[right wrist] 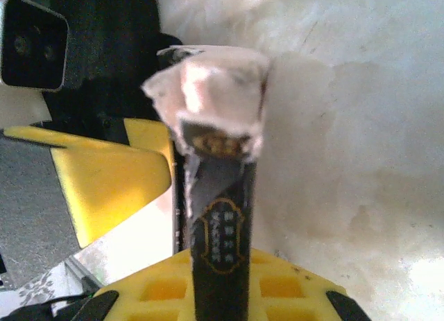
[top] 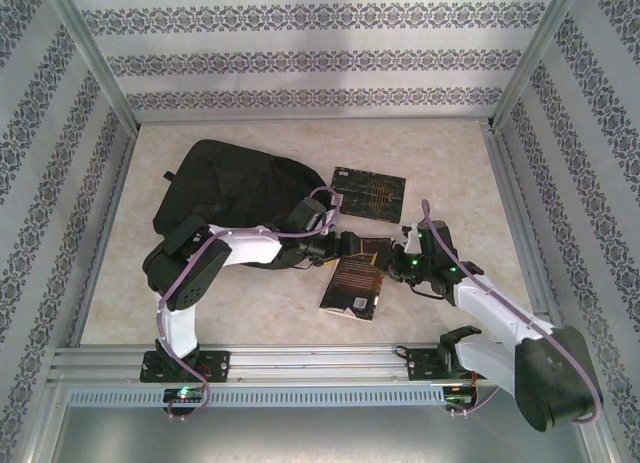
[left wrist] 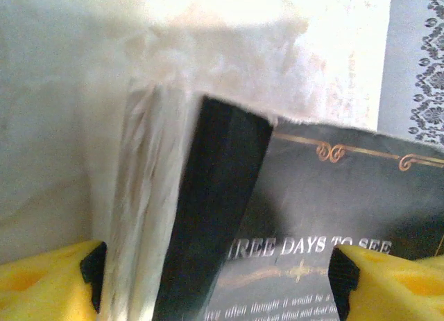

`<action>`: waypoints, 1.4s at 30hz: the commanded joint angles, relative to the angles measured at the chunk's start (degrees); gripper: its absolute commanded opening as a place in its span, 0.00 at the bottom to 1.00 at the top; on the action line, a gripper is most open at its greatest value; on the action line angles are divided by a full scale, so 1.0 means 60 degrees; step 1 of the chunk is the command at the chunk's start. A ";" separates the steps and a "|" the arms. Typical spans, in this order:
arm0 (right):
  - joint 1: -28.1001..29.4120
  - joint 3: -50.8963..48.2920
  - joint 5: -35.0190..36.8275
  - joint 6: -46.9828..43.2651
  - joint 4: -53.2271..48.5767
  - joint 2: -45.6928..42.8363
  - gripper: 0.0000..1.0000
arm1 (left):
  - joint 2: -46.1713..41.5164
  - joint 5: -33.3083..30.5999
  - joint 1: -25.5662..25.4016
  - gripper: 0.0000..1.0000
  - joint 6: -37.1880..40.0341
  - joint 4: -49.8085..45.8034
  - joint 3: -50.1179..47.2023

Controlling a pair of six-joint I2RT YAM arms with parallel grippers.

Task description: Pack the student bag

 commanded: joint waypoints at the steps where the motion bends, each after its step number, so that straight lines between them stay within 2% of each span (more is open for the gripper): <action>1: 0.0067 0.0510 0.1060 -0.0715 -0.0829 -0.1168 0.00 | -0.1105 -0.0277 -0.0159 0.87 0.0021 0.0120 -0.0376; 5: 0.0286 0.1004 0.1427 -0.1501 -0.1516 -0.2278 0.00 | -0.2463 -0.0923 -0.0316 0.92 0.1086 -0.1364 -0.0268; 9: 0.0390 0.1456 0.0755 -0.1895 -0.1401 -0.2626 0.00 | -0.3841 -0.1462 -0.0399 1.00 0.2363 -0.2509 -0.0140; 12: 0.0615 0.1659 0.0125 -0.2010 -0.0674 -0.2987 0.00 | -0.4797 -0.1774 -0.0379 1.00 0.3656 -0.3276 -0.0033; 18: 0.1373 0.2565 -0.0924 -0.2648 0.0179 -0.3281 0.00 | -0.6178 -0.1395 -0.0215 1.00 0.5877 -0.4370 0.0401; 22: 0.1753 0.2929 -0.1853 -0.2786 0.1098 -0.3399 0.00 | -0.6808 -0.0817 0.0078 1.00 0.6687 -0.4740 0.0470; 25: 0.1981 0.3208 -0.2215 -0.3024 0.1287 -0.3442 0.00 | -0.7317 -0.0423 0.0221 1.00 0.7019 -0.4590 0.0333; 29: 0.2182 0.3237 -0.2672 -0.3173 0.1794 -0.3481 0.00 | -0.7998 -0.0482 0.0264 0.99 0.7609 -0.4182 -0.0079; 36: 0.2658 0.2863 -0.2958 -0.4378 0.2428 -0.3985 0.00 | -0.8654 0.1554 0.0366 0.95 0.7845 -0.2616 -0.1077; 42: 0.3266 0.2118 -0.2064 -0.5506 0.2761 -0.4908 0.00 | -0.9057 0.2795 0.0456 0.87 0.6870 0.0150 -0.2227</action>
